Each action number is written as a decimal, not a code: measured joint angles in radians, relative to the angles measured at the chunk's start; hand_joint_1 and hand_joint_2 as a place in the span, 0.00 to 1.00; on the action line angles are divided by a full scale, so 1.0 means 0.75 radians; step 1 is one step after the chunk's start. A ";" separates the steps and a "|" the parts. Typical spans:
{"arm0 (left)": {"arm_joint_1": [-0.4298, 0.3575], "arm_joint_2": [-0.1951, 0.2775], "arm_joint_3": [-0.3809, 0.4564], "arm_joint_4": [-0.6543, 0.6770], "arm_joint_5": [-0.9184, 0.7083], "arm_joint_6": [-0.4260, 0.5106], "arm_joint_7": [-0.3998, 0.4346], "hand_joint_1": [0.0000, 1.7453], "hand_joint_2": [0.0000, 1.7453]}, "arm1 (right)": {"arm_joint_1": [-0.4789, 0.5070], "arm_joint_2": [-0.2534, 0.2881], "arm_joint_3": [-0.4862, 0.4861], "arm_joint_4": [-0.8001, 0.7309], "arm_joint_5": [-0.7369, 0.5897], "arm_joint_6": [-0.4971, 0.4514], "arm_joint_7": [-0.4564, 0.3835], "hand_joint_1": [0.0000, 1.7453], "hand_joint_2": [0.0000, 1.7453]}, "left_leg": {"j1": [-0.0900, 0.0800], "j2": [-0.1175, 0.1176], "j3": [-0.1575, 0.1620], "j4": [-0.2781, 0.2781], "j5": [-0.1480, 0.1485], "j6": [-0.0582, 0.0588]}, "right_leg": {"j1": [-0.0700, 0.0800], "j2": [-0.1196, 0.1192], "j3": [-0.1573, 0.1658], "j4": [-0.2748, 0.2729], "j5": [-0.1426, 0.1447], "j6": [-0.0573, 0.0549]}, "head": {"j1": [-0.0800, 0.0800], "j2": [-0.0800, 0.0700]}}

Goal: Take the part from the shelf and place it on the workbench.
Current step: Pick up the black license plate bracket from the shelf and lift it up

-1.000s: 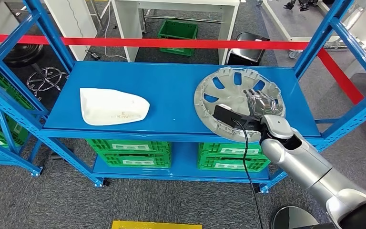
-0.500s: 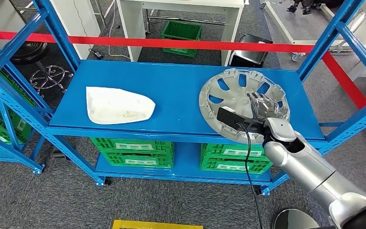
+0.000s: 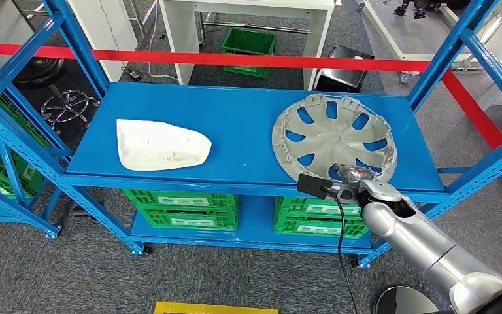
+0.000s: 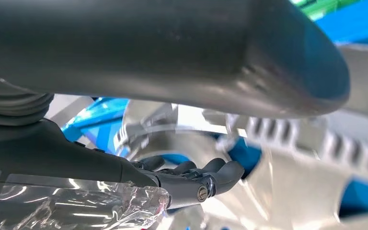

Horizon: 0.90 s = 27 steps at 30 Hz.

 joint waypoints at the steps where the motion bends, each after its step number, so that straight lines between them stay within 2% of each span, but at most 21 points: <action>1: -0.001 0.000 0.000 0.000 -0.001 0.000 0.001 0.00 0.00 | 0.004 0.000 0.001 0.005 -0.011 0.006 0.001 0.00 0.00 | 0.000 0.000 0.000 0.000 0.000 0.000 | 0.000 0.000 0.000 0.000 0.000 0.000 | 0.000 0.000; 7: -0.006 0.000 -0.001 0.000 -0.013 0.000 0.003 0.00 0.00 | 0.000 -0.002 0.013 0.029 -0.084 0.052 0.021 0.00 0.00 | 0.000 0.000 0.001 0.000 0.000 0.000 | 0.000 0.000 0.001 0.000 0.000 0.000 | 0.000 0.000; 18: -0.012 0.000 -0.002 0.000 -0.024 0.000 -0.001 0.00 0.00 | -0.025 -0.003 0.058 0.061 -0.086 0.063 0.022 0.00 0.00 | 0.000 0.000 0.006 0.000 0.000 0.000 | 0.000 0.000 0.007 -0.001 0.000 0.000 | 0.000 0.000; 22: -0.013 0.000 -0.002 0.000 -0.025 0.000 -0.002 0.00 0.00 | -0.032 -0.003 0.070 0.067 -0.083 0.066 0.026 0.00 1.00 | 0.000 0.000 0.007 0.000 0.000 0.000 | 0.000 0.000 0.008 -0.002 0.000 0.000 | 0.000 0.000; 27: -0.013 0.000 -0.002 0.000 -0.025 0.000 -0.007 0.00 0.00 | -0.038 -0.003 0.089 0.073 -0.070 0.037 0.023 0.00 1.00 | 0.000 0.000 0.007 0.000 0.000 0.000 | 0.000 -0.001 0.008 -0.002 0.000 0.000 | 0.000 0.000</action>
